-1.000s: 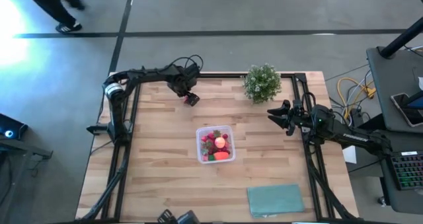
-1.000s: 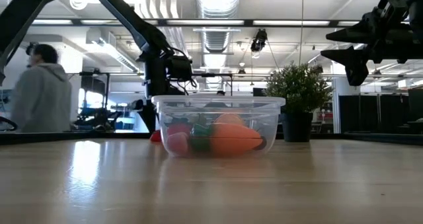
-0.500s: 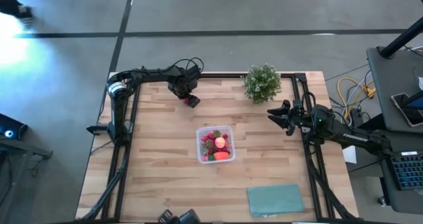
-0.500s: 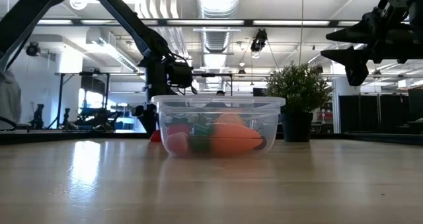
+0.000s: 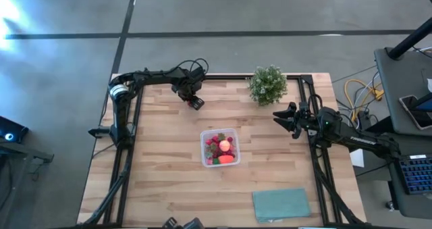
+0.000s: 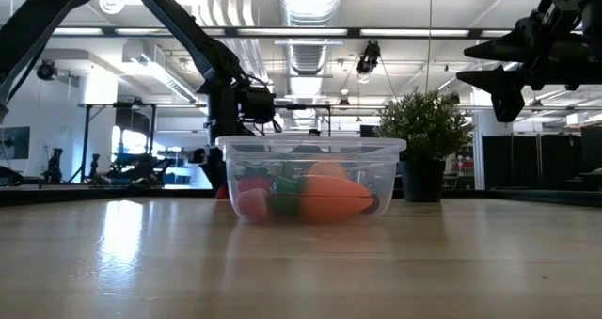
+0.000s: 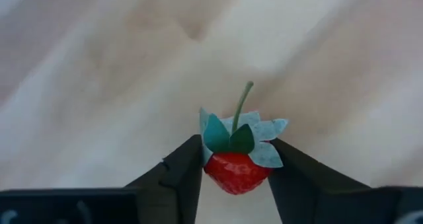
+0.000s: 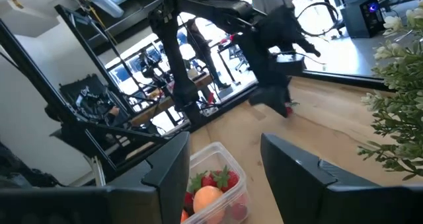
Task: Pick and placing Produce into tupperware
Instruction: Put the strawberry into the transparent bin, then return to Home Position
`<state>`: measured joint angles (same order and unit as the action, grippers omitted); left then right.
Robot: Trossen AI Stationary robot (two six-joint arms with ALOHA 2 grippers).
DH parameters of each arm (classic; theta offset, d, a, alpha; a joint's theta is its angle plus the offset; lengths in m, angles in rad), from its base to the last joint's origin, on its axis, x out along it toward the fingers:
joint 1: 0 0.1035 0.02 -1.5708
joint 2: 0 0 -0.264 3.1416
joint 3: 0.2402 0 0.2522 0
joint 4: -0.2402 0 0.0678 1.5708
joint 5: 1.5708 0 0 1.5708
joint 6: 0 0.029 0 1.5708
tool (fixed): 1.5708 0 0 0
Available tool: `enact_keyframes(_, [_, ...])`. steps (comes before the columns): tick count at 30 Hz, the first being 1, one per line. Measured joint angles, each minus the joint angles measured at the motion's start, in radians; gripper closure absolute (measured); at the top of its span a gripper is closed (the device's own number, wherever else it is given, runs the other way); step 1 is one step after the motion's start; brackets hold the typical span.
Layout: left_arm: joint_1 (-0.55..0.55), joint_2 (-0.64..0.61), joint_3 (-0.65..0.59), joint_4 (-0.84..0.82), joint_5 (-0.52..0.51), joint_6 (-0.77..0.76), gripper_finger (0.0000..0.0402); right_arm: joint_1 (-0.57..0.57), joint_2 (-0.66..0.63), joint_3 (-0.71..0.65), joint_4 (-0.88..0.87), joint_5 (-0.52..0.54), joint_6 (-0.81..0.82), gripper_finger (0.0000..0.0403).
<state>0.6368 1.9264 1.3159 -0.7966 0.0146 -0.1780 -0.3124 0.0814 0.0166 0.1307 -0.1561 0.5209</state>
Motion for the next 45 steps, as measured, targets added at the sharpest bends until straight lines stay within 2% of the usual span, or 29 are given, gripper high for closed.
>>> enact_keyframes(4, [-0.041,-0.088,0.000,-0.035,0.066,-0.004,0.0273,0.000,0.000,0.000,0.000,0.000,0.000,0.0225])
enact_keyframes(8, [-0.131,-0.240,0.000,-0.041,0.095,-0.065,0.0258,0.000,0.000,0.000,0.000,0.000,0.000,0.0225])
enact_keyframes(13, [-0.330,-0.436,0.001,0.033,0.110,-0.162,0.0249,0.000,0.000,0.000,0.000,0.000,0.000,0.0225])
enact_keyframes(16, [-0.480,-0.495,0.001,0.106,0.112,-0.204,0.0248,0.000,0.000,0.000,0.000,0.000,0.000,0.0225])
enact_keyframes(20, [-0.652,-0.487,-0.001,0.212,0.089,-0.336,0.0247,0.000,0.000,0.000,0.000,0.000,0.000,0.0225])
enact_keyframes(24, [-0.757,-0.407,-0.001,0.231,-0.015,-0.401,0.0247,0.000,0.000,0.000,0.000,0.000,0.000,0.0225])
enact_keyframes(27, [-0.775,-0.324,-0.003,0.224,-0.069,-0.488,0.0247,0.000,0.000,0.000,0.000,0.000,0.000,0.0225])
enact_keyframes(31, [-0.774,-0.227,0.012,0.228,-0.132,-0.499,0.0247,0.000,0.000,0.000,0.000,0.000,0.000,0.0225])
enact_keyframes(34, [-0.774,-0.198,0.035,0.229,-0.146,-0.531,0.0247,0.000,0.000,0.000,0.000,0.000,0.000,0.0225])
enact_keyframes(38, [-0.779,-0.230,0.076,0.238,-0.155,-0.550,0.0246,0.000,0.000,0.000,0.000,0.000,0.000,0.0225])
enact_keyframes(45, [-0.848,-0.404,0.174,0.312,-0.199,-0.541,0.0246,0.000,0.000,0.000,0.000,0.000,0.000,0.0225])
